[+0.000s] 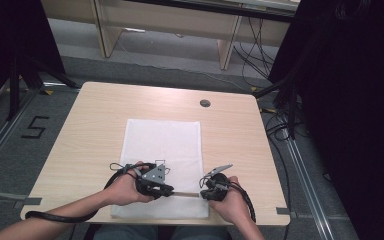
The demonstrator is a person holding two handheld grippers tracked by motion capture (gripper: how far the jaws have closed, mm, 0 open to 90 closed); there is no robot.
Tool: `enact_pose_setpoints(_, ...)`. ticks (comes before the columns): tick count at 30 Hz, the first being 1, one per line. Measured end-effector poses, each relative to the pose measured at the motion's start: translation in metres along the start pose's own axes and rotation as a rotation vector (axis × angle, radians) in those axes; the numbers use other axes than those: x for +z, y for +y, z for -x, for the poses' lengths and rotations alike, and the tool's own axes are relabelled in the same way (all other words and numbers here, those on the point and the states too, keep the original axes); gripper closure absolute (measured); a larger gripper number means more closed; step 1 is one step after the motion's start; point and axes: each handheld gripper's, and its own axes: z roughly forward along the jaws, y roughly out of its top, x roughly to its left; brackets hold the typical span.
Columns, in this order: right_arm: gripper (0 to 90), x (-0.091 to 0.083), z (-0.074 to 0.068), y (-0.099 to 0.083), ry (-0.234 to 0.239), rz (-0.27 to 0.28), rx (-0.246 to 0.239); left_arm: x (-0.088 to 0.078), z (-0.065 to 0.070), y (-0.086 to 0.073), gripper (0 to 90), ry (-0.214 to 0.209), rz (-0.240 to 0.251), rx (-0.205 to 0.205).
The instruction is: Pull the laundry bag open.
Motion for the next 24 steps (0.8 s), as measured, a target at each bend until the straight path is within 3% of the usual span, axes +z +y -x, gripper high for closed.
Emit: enact_pose_setpoints(24, 90.0, 0.0000, 0.0000, 0.0000, 0.000, 0.000, -0.001, -0.0041, 0.0005, -0.0025, 82.0, 0.000, -0.001, 0.011)
